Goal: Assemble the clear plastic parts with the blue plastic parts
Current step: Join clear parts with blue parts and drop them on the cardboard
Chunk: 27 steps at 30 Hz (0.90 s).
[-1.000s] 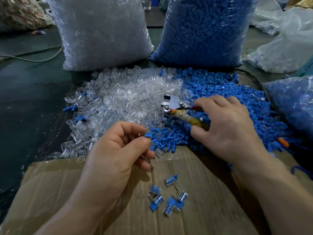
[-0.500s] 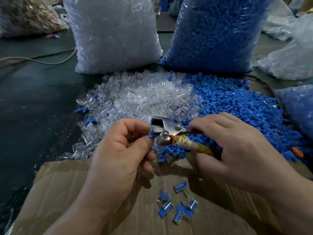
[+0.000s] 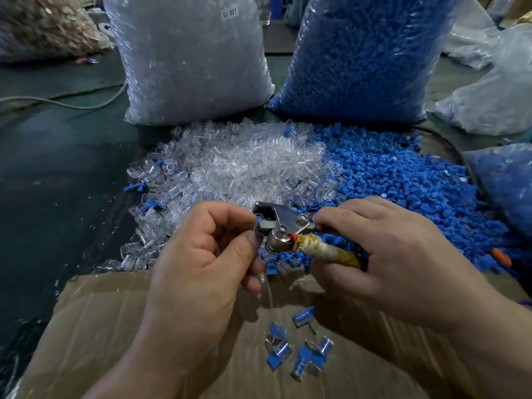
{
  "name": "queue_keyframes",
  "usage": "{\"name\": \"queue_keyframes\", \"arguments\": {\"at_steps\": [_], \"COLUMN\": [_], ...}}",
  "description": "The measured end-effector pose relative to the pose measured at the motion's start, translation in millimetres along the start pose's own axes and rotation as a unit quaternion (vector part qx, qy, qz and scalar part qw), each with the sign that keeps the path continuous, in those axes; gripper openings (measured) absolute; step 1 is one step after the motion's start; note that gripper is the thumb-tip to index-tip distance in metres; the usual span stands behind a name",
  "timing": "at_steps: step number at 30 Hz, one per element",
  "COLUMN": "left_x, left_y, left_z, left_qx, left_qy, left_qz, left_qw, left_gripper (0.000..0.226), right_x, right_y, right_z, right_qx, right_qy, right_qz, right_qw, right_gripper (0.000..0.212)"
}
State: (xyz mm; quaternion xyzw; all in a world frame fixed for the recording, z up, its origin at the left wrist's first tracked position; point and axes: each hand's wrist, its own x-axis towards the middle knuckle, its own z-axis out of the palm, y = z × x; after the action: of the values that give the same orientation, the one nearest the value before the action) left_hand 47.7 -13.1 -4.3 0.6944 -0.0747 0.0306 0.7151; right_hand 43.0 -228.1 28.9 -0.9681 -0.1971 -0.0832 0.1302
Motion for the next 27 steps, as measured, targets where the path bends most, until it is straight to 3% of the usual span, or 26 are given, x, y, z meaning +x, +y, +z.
{"name": "queue_keyframes", "arguments": {"at_steps": [10,13,15,17,21,24,27], "left_x": [-1,3,2,-2,-8,-7,-8], "left_y": [3,1,3,8,11,9,5], "left_z": [1,-3,-3,3,13,14,13], "left_qx": [0.015,0.021,0.039,0.039,0.002,0.024,0.060], "left_qy": [0.006,0.042,0.020,-0.018,-0.013,-0.005,-0.008], "left_qz": [0.005,-0.024,-0.056,-0.094,-0.126,-0.119,-0.107], "left_qw": [1.000,0.999,0.998,0.995,0.992,0.993,0.992], "left_gripper": [0.015,0.028,0.033,0.028,0.017,0.018,0.025], "right_x": [-3,-2,4,10,15,11,7], "right_y": [0,12,20,25,26,22,-5], "right_z": [-1,0,3,8,13,10,9], "right_qx": [0.014,-0.029,-0.070,-0.099,-0.108,-0.092,-0.042], "right_qy": [0.004,0.021,0.021,-0.003,-0.043,0.011,0.087], "right_qz": [0.022,0.062,0.099,0.124,0.136,0.127,0.054], "right_qw": [1.000,0.997,0.992,0.987,0.984,0.988,0.994], "right_gripper": [0.047,0.054,0.061,0.070,0.075,0.067,0.049]}}
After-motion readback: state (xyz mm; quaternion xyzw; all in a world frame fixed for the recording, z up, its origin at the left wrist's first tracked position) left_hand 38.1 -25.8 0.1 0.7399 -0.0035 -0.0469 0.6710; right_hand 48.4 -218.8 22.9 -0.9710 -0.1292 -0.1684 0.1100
